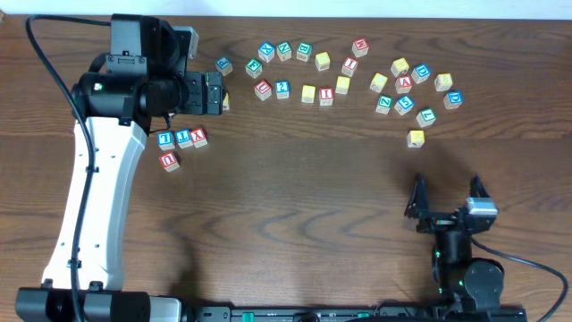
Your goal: Spell out AI2
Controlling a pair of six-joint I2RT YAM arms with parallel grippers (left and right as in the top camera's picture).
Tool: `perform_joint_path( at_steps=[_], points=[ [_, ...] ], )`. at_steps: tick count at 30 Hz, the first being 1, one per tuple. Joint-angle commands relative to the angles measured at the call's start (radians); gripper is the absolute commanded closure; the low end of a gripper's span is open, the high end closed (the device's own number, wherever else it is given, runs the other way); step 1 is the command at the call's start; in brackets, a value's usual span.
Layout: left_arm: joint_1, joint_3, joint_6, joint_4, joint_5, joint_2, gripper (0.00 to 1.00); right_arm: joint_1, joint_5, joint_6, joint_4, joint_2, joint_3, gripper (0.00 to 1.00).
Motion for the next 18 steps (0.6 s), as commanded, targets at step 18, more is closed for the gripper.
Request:
perform_joint_path(
  at_steps=[18],
  points=[
    [0.004,0.023,-0.027,-0.003,0.016,0.004,0.01,-0.203,-0.379,-0.015,-0.329,1.019,1.032,0.01]
  ],
)
